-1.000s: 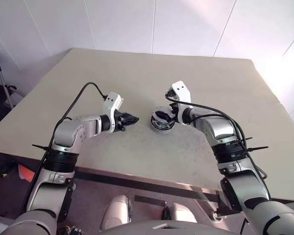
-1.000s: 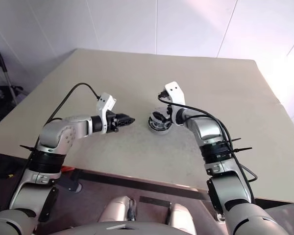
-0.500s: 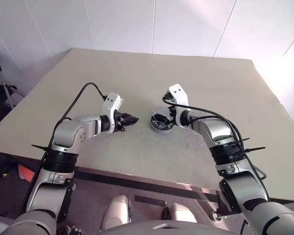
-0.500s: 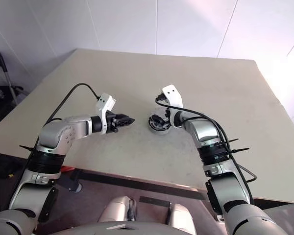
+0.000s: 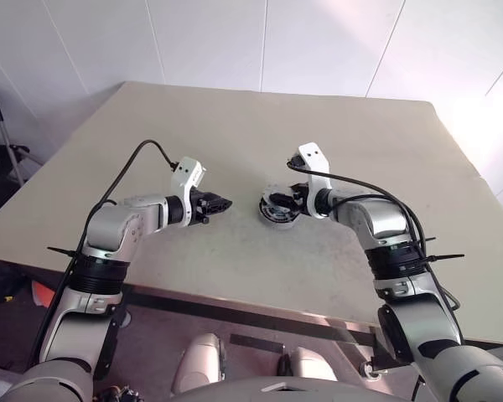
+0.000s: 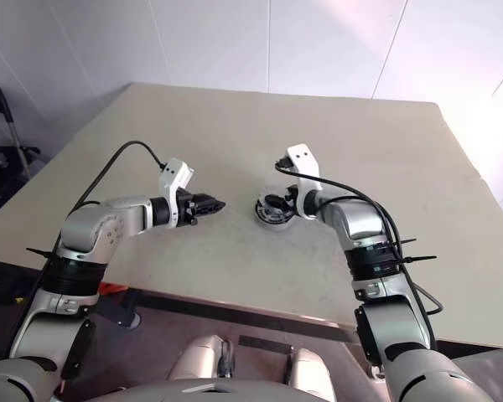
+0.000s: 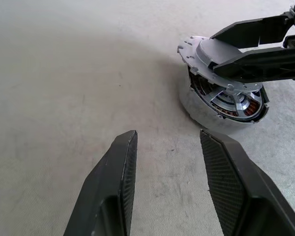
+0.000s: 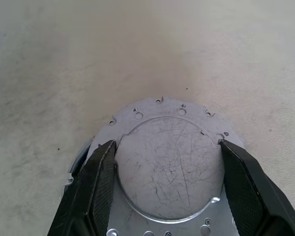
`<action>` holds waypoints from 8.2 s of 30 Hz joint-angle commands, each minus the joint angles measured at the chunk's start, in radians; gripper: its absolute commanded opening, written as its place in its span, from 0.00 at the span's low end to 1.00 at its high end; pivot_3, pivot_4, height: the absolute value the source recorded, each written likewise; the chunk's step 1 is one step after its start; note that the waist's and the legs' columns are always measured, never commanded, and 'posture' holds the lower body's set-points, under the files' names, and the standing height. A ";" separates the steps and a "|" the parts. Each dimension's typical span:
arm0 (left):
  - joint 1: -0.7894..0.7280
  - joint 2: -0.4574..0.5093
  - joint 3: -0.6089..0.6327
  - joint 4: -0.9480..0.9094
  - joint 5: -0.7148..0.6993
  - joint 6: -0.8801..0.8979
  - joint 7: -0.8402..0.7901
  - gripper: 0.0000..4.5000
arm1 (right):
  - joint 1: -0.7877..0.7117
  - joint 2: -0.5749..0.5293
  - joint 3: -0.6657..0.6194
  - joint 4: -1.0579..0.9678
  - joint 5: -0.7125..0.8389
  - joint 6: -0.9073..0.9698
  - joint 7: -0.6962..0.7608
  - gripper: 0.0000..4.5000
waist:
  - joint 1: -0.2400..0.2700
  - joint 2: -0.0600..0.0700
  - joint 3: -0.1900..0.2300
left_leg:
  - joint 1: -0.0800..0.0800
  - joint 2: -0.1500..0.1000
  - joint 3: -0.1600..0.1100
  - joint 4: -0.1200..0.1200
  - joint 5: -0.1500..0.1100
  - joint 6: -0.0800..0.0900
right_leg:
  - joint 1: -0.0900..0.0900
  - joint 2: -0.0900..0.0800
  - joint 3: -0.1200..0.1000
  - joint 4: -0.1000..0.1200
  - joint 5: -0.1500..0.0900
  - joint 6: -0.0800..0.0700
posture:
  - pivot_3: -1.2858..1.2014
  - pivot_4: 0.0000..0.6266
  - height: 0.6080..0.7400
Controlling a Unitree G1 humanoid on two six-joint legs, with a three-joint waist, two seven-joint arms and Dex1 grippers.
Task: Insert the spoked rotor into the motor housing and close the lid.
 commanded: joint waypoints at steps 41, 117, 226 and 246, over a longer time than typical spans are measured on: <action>-0.021 0.004 0.002 -0.007 0.018 -0.021 -0.015 0.47 | 0.139 -0.140 0.140 -0.197 -0.039 -0.144 0.169 0.70 | -0.001 0.000 0.000 | 0.002 0.000 0.000 0.000 -0.002 0.003 | 0.002 0.000 0.000 0.000 0.000 0.000 | 0.52 0.00 1.00; -0.418 -0.371 0.144 0.829 -0.010 -0.116 -0.050 0.01 | 0.135 -0.158 0.176 -0.064 -0.114 -0.183 0.162 0.70 | 0.000 -0.004 -0.002 | 0.017 0.000 0.000 -0.002 -0.005 0.008 | 0.019 0.000 0.000 -0.010 -0.002 0.004 | 0.52 0.00 1.00; -0.371 -0.280 0.433 0.847 -0.033 -0.250 0.007 0.00 | -0.165 0.278 -0.859 0.163 0.379 0.420 -0.317 0.47 | 0.003 -0.004 -0.001 | 0.002 -0.001 0.002 -0.031 0.006 -0.009 | -0.008 0.000 -0.003 -0.016 -0.003 -0.005 | 0.52 0.00 1.00; -0.161 -0.327 0.592 0.471 -0.425 0.132 0.084 0.92 | -0.405 0.334 -0.918 0.291 0.590 0.323 -0.443 0.47 | 0.009 -0.004 -0.001 | -0.019 0.000 0.002 -0.017 0.005 -0.005 | -0.026 -0.001 -0.004 -0.004 -0.002 -0.005 | 0.52 0.00 1.00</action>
